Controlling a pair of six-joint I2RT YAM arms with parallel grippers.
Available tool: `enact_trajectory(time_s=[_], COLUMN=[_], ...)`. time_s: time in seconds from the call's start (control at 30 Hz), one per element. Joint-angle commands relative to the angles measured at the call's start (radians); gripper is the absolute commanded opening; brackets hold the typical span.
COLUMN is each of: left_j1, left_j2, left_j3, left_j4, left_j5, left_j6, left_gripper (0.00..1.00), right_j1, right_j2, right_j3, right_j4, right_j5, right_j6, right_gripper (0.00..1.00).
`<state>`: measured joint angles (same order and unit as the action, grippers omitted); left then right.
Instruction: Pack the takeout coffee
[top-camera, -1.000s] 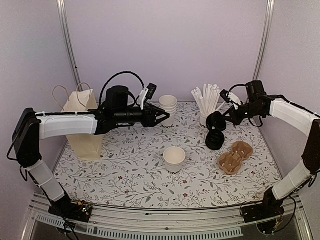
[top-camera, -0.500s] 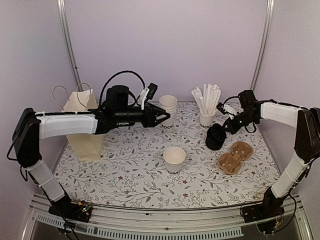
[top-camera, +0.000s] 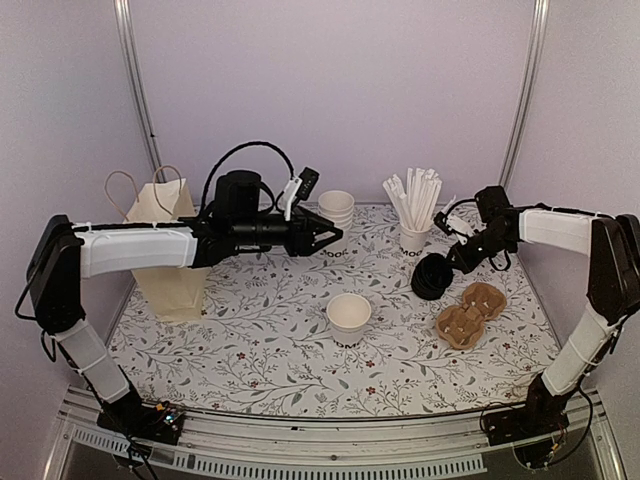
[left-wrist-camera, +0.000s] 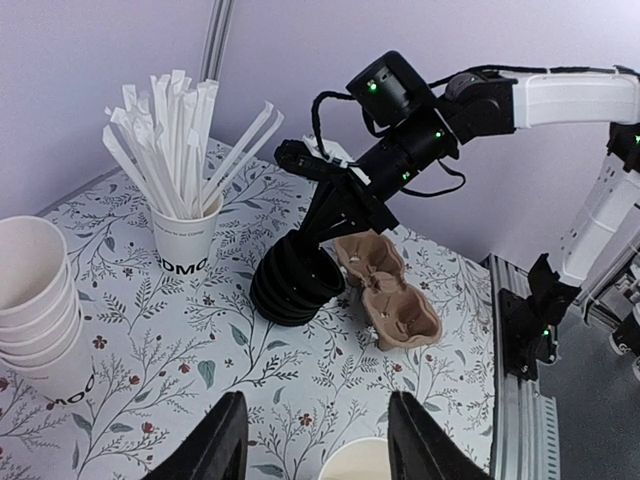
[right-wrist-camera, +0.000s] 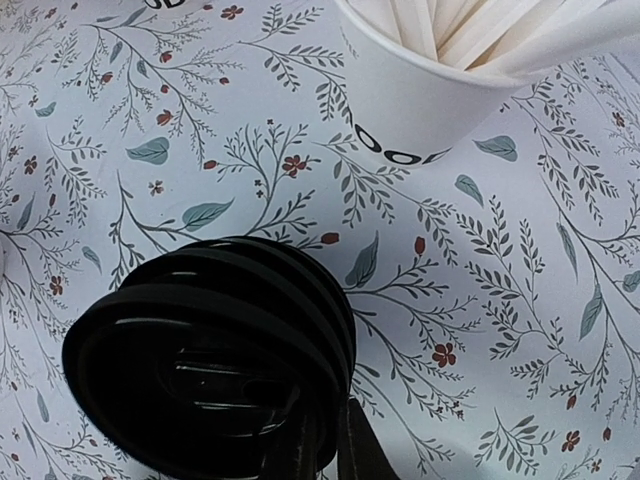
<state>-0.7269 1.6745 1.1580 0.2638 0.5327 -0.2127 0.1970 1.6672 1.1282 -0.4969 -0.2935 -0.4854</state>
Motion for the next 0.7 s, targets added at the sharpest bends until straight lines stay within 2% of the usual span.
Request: enact_trajectory(time_s=[0.0,0.2,0.4,0.5,0.6,0.67], left_j1=[-0.012,-0.015,-0.054,-0.096,-0.152,-0.189], left_j2=[0.021,0.020,-0.010,-0.037,-0.071,-0.090], left_j3=[0.028,0.026,-0.002,-0.018,-0.044,-0.059], left_j4=[-0.004,0.000,0.022,0.042,0.091,0.133], left_j5=[0.013,0.013,-0.044,-0.082,-0.121,-0.148], left_j6=[0.007,0.021,0.119,0.203,0.313,0.359], left_gripper=[0.50,0.50,0.52,0.54,0.60,0.78], right_j1=[0.004,0.003,0.000,0.001,0.002,0.006], right_j2=[-0.021,-0.076,-0.158,-0.196,-0.228,-0.237], right_j3=[-0.010,0.003,0.040,0.064,0.085,0.099], right_j4=[0.026,0.015,-0.032,-0.074,-0.103,-0.109], right_j5=[0.010,0.010,-0.109,-0.296,-0.583,-0.763], right_j6=[0.006,0.015,0.030,0.016,-0.003,-0.002], right_gripper=[0.06,0.03,0.02,0.02,0.03,0.03])
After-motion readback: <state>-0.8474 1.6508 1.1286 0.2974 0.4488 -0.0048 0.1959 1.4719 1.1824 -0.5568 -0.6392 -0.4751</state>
